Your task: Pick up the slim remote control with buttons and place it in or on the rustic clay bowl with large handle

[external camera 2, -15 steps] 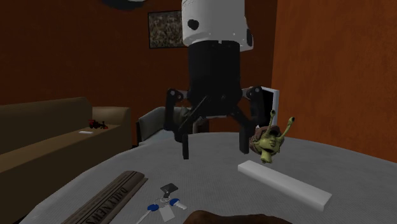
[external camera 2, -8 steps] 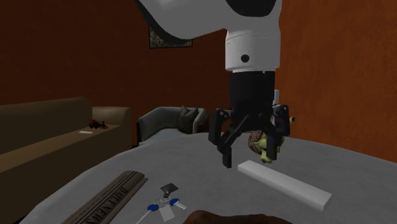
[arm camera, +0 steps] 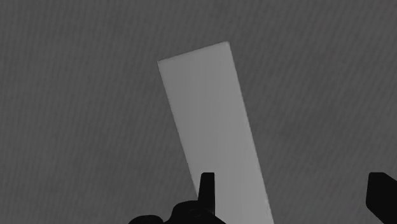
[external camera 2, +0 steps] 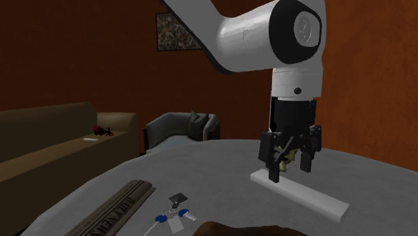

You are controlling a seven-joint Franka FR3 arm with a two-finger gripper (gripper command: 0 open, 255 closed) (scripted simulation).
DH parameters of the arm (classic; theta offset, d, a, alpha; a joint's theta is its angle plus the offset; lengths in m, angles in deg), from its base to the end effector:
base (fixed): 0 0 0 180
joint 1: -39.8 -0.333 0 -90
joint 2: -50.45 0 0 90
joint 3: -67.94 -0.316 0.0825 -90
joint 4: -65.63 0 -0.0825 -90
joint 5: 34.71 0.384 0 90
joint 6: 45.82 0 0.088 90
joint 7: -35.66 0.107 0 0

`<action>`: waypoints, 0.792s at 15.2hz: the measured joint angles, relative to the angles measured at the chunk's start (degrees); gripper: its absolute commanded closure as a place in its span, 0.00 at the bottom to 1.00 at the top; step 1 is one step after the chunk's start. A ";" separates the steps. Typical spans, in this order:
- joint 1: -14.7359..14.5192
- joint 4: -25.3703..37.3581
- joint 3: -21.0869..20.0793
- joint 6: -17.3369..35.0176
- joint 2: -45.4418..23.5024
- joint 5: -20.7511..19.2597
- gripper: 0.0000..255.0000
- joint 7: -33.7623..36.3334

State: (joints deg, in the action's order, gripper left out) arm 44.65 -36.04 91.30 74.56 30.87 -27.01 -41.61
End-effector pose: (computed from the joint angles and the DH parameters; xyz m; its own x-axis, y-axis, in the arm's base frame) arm 0.5764 -0.2790 0.3819 0.6888 0.7249 -0.0125 0.7250 -0.6885 0.0191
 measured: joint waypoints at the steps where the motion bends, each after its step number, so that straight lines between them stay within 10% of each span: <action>1: 0.90 2.60 -0.47 -0.24 -2.39 1.09 0.00 -1.68; 12: 3.20 6.90 -2.34 3.03 -10.19 4.33 0.00 -5.48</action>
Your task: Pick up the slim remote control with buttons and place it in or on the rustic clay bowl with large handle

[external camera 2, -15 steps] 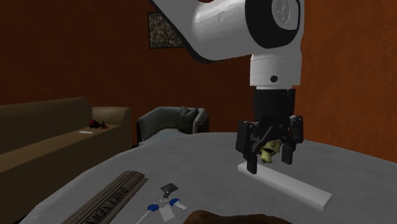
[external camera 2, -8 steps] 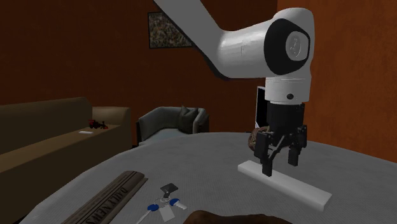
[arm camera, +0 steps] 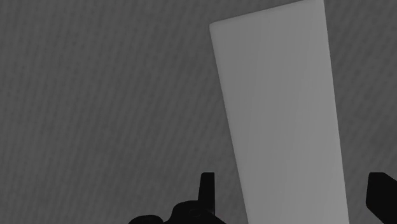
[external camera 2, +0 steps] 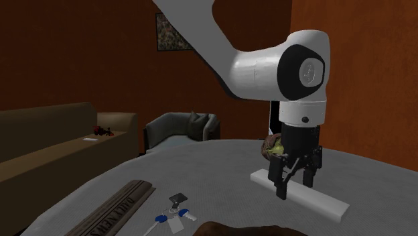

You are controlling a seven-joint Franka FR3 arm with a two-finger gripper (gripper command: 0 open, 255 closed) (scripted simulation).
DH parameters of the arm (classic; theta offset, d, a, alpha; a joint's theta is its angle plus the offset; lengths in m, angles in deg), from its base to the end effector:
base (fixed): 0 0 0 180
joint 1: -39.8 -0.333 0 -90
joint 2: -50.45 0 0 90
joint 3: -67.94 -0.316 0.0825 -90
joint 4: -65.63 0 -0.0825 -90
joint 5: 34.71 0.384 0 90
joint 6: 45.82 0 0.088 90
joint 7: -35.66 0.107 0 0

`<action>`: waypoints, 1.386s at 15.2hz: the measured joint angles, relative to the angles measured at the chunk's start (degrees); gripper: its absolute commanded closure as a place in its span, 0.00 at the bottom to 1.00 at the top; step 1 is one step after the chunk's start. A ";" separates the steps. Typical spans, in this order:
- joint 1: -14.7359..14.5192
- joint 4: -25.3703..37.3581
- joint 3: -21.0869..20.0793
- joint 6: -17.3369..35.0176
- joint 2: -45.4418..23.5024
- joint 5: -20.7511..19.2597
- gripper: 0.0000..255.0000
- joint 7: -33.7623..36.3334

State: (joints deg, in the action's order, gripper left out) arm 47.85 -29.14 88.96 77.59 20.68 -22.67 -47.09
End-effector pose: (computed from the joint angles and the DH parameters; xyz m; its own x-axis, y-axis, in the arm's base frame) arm 0.6105 -0.2959 0.3269 0.6461 0.7633 0.0007 0.7631 -0.6459 0.0198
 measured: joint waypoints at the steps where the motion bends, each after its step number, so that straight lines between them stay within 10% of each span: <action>1: 0.00 -0.09 0.00 0.09 0.01 0.01 0.00 -0.02; 5: 0.01 -0.10 -0.02 0.15 -0.03 0.03 0.00 -0.03; 6: 0.01 -0.10 -0.02 0.15 -0.03 0.03 1.00 -0.03; 21: -0.19 0.99 0.34 -2.20 1.31 -0.59 1.00 0.36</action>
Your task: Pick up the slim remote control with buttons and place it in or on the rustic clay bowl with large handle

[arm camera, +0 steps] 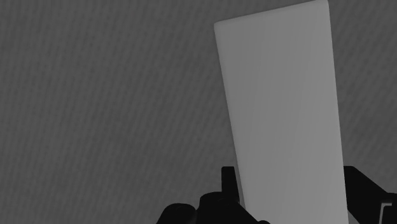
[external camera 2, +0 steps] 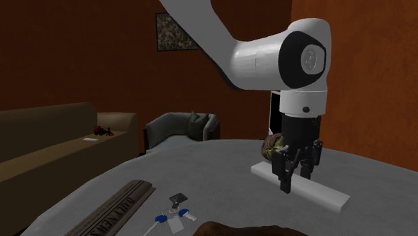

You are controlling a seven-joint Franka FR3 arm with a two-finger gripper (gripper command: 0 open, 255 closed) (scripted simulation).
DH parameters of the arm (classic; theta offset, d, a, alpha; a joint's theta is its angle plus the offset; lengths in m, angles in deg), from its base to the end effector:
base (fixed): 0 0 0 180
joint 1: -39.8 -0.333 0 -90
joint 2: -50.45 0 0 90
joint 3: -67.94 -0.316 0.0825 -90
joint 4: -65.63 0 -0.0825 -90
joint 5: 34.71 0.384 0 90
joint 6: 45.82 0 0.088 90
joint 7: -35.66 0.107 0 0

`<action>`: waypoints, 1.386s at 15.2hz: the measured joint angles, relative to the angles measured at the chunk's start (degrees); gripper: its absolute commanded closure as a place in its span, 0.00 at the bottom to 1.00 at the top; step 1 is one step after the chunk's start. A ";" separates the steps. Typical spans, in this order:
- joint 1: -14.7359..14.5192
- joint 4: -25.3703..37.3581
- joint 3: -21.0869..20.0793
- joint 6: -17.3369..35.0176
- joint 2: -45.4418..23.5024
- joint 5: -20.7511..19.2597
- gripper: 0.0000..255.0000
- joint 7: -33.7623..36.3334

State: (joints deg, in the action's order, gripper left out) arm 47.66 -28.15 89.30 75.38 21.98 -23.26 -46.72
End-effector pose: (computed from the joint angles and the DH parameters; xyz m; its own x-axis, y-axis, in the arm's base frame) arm 0.6105 -0.2958 0.3465 0.6461 0.7633 0.0008 0.7631 -0.6460 0.0199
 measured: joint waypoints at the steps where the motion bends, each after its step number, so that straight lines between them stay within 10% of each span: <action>1: -0.07 0.11 0.13 -0.60 0.52 -0.21 1.00 0.09; 21: -0.12 9.37 1.25 -13.80 4.78 -2.33 1.00 1.45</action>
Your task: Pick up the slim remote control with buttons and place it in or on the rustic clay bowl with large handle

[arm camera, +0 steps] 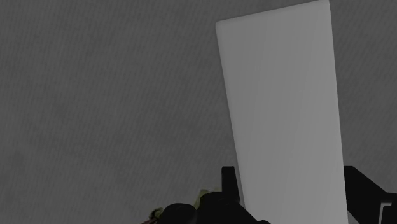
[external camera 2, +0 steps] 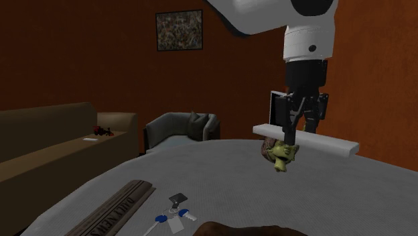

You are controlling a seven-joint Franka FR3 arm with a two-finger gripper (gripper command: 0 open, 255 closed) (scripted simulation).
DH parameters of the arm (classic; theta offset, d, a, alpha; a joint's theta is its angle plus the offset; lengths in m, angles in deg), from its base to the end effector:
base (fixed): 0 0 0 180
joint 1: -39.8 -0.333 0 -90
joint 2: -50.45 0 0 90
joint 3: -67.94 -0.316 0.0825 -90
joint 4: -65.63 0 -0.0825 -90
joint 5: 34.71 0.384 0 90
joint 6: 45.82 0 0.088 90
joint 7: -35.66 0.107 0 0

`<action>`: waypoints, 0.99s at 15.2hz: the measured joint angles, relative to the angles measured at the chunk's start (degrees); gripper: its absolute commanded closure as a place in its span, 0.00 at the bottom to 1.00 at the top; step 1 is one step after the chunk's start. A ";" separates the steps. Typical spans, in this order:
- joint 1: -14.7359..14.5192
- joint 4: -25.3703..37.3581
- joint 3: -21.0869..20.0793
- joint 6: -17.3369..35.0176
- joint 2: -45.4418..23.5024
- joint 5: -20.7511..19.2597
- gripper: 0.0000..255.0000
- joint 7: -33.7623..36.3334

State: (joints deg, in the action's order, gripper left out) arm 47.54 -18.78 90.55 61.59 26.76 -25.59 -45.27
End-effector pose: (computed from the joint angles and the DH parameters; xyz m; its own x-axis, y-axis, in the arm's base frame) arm 0.6092 -0.2964 0.4572 0.6462 0.7631 0.0009 0.7630 -0.6461 0.0202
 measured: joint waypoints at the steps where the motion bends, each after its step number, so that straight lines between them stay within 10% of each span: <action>1: 0.13 1.24 -0.02 -0.94 -0.30 0.06 1.00 0.07; 7: 0.30 5.10 0.14 -5.24 0.20 -0.23 1.00 0.40; 15: -2.64 -17.45 1.89 0.77 17.97 -6.83 1.00 1.11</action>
State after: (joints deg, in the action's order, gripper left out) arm 44.90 -36.22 92.43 62.36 44.73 -32.43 -44.16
